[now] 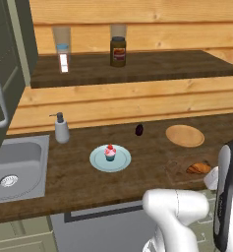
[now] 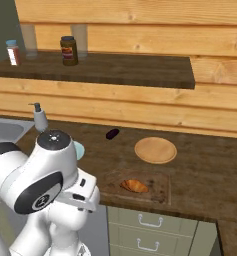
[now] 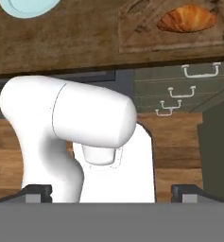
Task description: From the different types of pastries on the counter, select a croissant and place it on the cutting board. Then retrieve a jar of jam from the cabinet and place it alongside the croissant on the cutting board.
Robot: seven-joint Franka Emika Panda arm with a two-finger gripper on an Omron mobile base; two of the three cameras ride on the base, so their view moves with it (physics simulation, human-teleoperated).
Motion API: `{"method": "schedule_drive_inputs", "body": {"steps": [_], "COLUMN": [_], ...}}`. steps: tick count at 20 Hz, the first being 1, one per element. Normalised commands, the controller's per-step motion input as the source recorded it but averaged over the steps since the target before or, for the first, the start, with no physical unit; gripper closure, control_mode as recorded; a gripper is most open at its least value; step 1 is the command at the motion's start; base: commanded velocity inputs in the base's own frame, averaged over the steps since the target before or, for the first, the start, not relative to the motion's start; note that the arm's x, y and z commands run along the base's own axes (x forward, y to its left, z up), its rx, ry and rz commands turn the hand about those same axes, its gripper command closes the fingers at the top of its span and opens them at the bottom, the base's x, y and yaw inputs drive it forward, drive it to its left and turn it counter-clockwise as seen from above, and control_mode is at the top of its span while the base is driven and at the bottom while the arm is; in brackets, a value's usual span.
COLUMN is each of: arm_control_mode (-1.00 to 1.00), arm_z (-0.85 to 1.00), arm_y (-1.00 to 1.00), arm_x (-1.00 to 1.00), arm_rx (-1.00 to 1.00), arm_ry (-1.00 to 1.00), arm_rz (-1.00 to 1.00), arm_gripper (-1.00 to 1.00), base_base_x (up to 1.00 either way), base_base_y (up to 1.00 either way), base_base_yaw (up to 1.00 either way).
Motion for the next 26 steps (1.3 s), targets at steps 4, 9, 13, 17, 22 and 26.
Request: {"method": "schedule_drive_inputs", "body": {"steps": [4, 9, 13, 17, 22, 26], "arm_control_mode": [-1.00, -1.00, -1.00, -1.00, -1.00, 1.00], "arm_z": [-0.28, -0.09, -0.50, -0.56, -0.52, -0.38], "arm_y": [0.88, 0.08, 0.05, 0.02, 0.07, 0.04], "arm_x": [0.00, 0.00, -0.08, -0.03, -0.11, -0.17], "arm_rx": [0.13, 0.01, 0.03, 0.03, 0.06, 0.05], "arm_ry": [0.01, 0.01, 0.00, 0.00, 0.00, 0.00], "arm_rz": [0.00, 0.00, 0.00, 0.00, 0.00, 0.00], "arm_gripper": [-1.00, -1.00, -1.00, -1.00, -1.00, -1.00], "base_base_x": [0.00, 0.00, 0.00, 0.00, 0.00, -0.07], "base_base_y": [0.00, 0.00, 0.00, 0.00, 0.00, 0.02], "base_base_yaw": [0.00, 0.00, 0.00, 0.00, 0.00, 0.00]}}
